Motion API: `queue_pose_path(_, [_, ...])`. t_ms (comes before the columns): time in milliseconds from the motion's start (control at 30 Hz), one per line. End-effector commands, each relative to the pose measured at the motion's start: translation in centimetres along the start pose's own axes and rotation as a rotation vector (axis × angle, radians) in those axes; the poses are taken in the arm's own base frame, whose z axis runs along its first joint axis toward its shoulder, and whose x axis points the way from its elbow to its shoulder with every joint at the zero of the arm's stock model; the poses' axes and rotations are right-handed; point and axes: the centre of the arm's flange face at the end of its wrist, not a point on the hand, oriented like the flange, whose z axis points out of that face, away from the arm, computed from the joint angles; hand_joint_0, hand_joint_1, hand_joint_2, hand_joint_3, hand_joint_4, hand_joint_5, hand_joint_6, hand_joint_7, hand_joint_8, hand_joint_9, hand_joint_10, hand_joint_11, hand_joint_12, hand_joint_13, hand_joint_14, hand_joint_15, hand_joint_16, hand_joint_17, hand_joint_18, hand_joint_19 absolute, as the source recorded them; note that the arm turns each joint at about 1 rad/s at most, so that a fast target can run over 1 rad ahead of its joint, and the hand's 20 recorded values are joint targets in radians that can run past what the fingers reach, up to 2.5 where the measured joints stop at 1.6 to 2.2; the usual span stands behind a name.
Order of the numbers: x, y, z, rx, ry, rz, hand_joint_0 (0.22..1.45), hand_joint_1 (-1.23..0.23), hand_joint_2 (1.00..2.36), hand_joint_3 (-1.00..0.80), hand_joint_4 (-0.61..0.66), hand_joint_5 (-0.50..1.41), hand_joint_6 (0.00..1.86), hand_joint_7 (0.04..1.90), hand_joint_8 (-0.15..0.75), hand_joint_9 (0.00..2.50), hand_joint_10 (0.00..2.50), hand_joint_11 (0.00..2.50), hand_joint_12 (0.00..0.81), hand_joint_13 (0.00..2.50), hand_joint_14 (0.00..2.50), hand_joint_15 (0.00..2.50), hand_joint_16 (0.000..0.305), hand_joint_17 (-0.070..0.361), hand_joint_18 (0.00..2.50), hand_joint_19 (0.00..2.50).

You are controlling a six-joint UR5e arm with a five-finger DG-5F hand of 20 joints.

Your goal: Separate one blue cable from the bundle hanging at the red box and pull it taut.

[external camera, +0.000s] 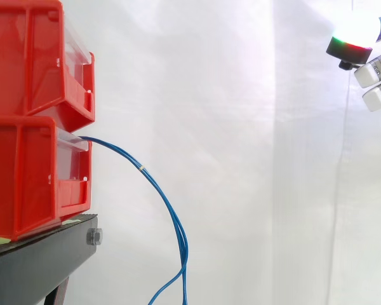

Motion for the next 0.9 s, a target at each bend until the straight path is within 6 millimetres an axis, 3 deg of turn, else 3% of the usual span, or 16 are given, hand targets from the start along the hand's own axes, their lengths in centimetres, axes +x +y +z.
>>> queue_pose_path(0, [0.0,0.0,0.0,0.0,0.0,0.0,0.48,-0.25,1.0,-0.5,0.14,-0.23,0.5,0.75,0.278,0.52,0.01,0.17,0.38,0.41,0.0,0.09,0.085,0.191,0.44,0.14])
queue_pose_path(333, [0.17,0.03,-0.01,-0.001,0.003,0.0,0.49,-0.31,1.0,-0.5,0.15,-0.22,0.5,0.76,0.276,0.55,0.01,0.19,0.372,0.41,0.0,0.09,0.078,0.175,0.4,0.15])
queue_pose_path(867, [0.25,0.05,-0.01,-0.001,0.004,0.0,0.5,-0.33,1.0,-0.5,0.15,-0.22,0.5,0.76,0.281,0.57,0.01,0.21,0.371,0.49,0.0,0.12,0.069,0.154,0.59,0.27])
